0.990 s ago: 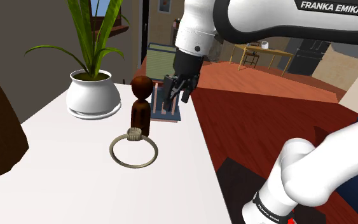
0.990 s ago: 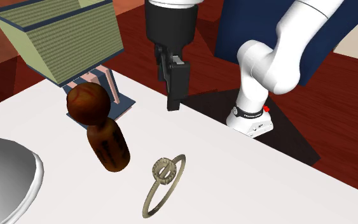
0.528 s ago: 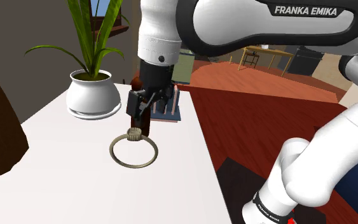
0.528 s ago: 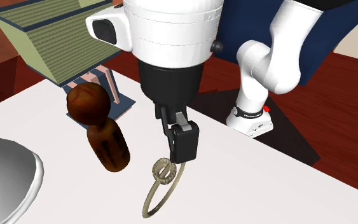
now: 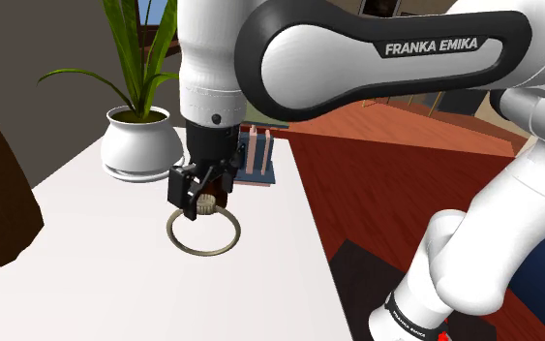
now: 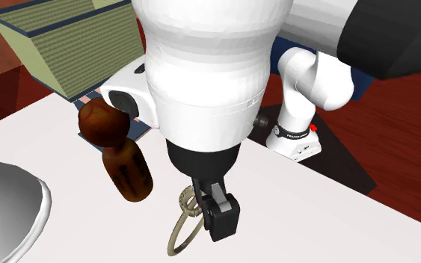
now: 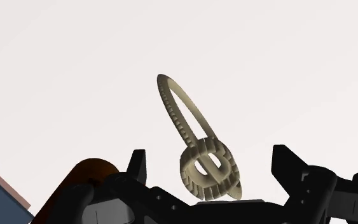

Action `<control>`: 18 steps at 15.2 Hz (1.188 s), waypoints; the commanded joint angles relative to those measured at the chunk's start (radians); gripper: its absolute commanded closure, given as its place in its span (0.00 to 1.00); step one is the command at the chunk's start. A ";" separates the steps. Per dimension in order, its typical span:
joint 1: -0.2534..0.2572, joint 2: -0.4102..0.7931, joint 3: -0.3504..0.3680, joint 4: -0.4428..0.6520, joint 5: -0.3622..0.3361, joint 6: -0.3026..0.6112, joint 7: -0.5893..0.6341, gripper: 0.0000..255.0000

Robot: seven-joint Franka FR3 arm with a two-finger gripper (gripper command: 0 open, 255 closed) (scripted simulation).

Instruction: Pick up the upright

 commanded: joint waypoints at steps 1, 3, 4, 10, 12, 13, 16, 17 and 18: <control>0.001 -0.002 0.001 -0.028 0.001 0.027 0.001 0.00; 0.001 -0.001 0.002 -0.049 0.001 0.048 0.002 0.00; 0.001 -0.001 0.002 -0.049 0.001 0.048 0.002 0.00; 0.001 -0.001 0.002 -0.048 0.001 0.047 0.002 1.00; 0.002 -0.002 0.002 -0.048 0.001 0.047 0.002 1.00; 0.001 -0.001 0.002 -0.048 0.001 0.047 0.002 1.00; 0.001 -0.002 0.001 -0.023 0.001 0.021 0.001 1.00; 0.000 -0.002 0.000 -0.009 0.001 0.008 0.000 1.00; 0.000 -0.001 0.000 0.005 0.000 -0.006 0.000 1.00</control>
